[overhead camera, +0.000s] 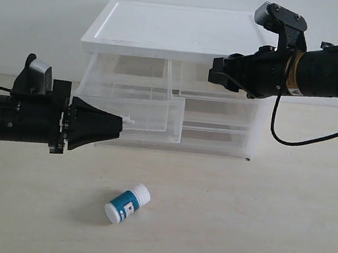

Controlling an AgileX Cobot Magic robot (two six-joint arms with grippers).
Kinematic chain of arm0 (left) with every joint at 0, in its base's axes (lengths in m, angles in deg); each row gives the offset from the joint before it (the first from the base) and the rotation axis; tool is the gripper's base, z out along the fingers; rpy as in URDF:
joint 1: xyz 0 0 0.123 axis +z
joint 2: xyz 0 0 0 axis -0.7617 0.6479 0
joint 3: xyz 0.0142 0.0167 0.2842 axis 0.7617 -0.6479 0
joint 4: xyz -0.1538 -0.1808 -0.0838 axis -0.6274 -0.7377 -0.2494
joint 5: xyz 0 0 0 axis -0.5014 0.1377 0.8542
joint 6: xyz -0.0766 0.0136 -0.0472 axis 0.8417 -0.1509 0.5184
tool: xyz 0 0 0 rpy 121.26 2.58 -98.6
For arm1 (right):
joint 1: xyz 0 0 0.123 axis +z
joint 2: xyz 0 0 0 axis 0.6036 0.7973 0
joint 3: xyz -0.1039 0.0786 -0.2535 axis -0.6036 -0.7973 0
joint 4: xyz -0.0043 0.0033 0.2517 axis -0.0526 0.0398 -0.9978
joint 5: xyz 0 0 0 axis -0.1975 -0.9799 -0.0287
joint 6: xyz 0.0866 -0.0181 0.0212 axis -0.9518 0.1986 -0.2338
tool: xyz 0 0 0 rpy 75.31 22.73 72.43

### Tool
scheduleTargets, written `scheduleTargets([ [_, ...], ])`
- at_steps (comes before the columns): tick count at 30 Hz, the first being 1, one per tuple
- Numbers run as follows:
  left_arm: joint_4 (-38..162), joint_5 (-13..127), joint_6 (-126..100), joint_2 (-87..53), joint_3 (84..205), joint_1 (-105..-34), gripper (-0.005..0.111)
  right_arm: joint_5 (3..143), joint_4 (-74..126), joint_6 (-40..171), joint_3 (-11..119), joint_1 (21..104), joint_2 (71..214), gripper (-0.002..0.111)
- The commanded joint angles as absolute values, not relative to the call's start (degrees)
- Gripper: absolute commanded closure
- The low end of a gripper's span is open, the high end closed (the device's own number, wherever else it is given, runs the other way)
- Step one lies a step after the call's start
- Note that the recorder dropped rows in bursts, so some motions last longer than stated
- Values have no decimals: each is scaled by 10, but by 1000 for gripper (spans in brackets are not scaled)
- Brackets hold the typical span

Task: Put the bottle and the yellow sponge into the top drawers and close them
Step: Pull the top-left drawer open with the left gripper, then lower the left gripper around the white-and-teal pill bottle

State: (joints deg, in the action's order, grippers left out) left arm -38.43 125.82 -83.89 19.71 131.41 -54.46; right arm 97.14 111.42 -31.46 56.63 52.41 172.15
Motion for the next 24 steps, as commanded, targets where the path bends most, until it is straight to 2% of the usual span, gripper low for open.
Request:
scheduleTargets([
  [1, -381, 1269, -850, 190, 1320, -548, 52, 974, 1144, -331, 567, 521, 1718, 65],
  [3, -372, 1265, -852, 190, 1320, -548, 49, 974, 1156, -340, 567, 521, 1718, 65],
  [7, -303, 1210, -862, 190, 1309, -549, 54, 966, 1177, -355, 567, 521, 1718, 65],
  [12, -292, 1196, -888, 190, 1291, -550, 54, 958, 1187, -360, 567, 521, 1718, 65],
  [14, -251, 1181, -888, 190, 1290, -560, 54, 955, 1187, -360, 567, 521, 1718, 65],
  [18, -239, 1059, -909, 190, 1252, -615, 54, 953, 1194, -361, 567, 521, 1718, 65],
  [24, -255, 1021, -927, 190, 1233, -615, 54, 952, 1208, -367, 567, 521, 1718, 65],
])
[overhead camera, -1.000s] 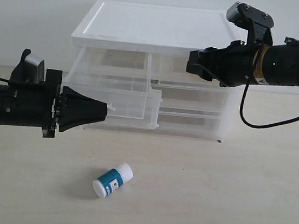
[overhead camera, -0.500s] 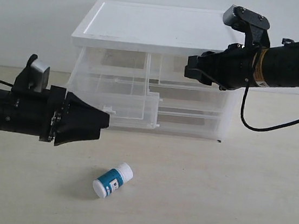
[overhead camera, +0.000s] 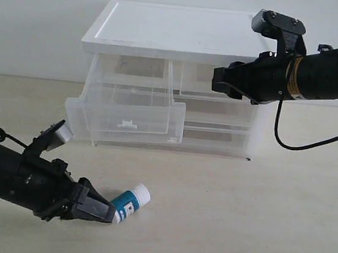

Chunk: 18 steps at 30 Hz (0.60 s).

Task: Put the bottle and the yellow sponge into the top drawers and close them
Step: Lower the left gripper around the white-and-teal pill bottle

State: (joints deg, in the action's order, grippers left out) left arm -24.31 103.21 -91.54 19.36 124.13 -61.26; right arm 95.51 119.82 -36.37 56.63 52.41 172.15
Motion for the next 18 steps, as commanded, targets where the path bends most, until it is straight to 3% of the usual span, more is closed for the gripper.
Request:
scheduleTargets([
  [1, -257, 1021, -927, 188, 1230, -615, 54, 952, 1208, -367, 567, 521, 1718, 65],
  [3, -258, 1008, -927, 176, 1213, -615, 57, 952, 1208, -367, 567, 521, 1718, 65],
  [9, -263, 1021, -942, 103, 1164, -615, 81, 947, 1210, -367, 567, 521, 1718, 65],
  [18, -301, 983, -997, -26, 1091, -616, 81, 947, 1210, -370, 567, 521, 1718, 65],
])
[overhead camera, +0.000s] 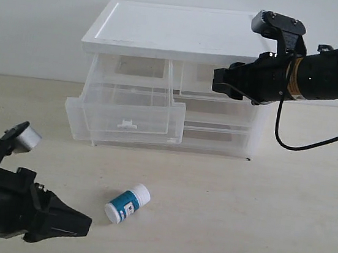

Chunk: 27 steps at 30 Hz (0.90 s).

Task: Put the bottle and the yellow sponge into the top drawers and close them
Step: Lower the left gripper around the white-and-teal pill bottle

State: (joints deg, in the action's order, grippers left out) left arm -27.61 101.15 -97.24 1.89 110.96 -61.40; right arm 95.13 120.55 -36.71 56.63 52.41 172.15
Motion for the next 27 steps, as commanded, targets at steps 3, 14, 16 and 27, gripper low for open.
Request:
scheduleTargets([
  [3, -314, 988, -1011, -48, 1085, -621, 81, 947, 1210, -372, 567, 521, 1718, 65],
  [14, -381, 816, -1076, -56, 1089, -770, 81, 954, 1210, -372, 567, 521, 1718, 65],
  [16, -381, 790, -1075, -56, 1097, -785, 81, 954, 1210, -372, 567, 521, 1718, 65],
  [27, -381, 719, -1085, -37, 1157, -807, 78, 959, 1211, -376, 567, 521, 1718, 65],
])
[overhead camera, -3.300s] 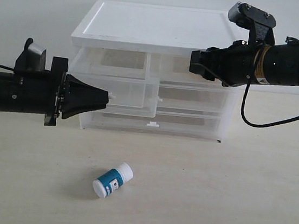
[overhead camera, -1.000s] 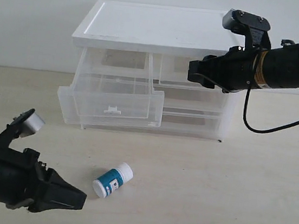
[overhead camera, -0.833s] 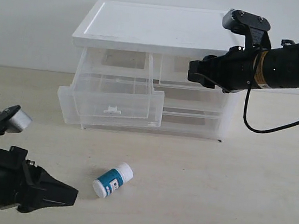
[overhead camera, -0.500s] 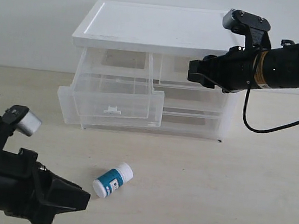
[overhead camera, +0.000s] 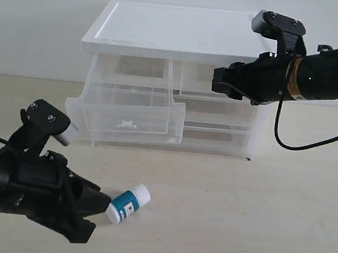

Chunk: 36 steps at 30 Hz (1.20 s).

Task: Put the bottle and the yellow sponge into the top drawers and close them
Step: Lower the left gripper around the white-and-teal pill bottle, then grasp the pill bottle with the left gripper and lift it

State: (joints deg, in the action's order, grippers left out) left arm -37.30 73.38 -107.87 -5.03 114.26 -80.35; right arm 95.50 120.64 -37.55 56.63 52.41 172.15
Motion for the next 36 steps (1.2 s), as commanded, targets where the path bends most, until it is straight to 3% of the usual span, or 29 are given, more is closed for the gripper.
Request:
scheduleTargets([
  [1, -381, 722, -1085, -28, 1158, -807, 74, 959, 1215, -379, 567, 521, 1718, 65],
  [7, -381, 731, -1085, 11, 1170, -807, 55, 959, 1226, -382, 567, 521, 1718, 65],
  [36, -381, 689, -1090, 187, 1305, -807, 55, 960, 1239, -382, 567, 521, 1718, 65],
])
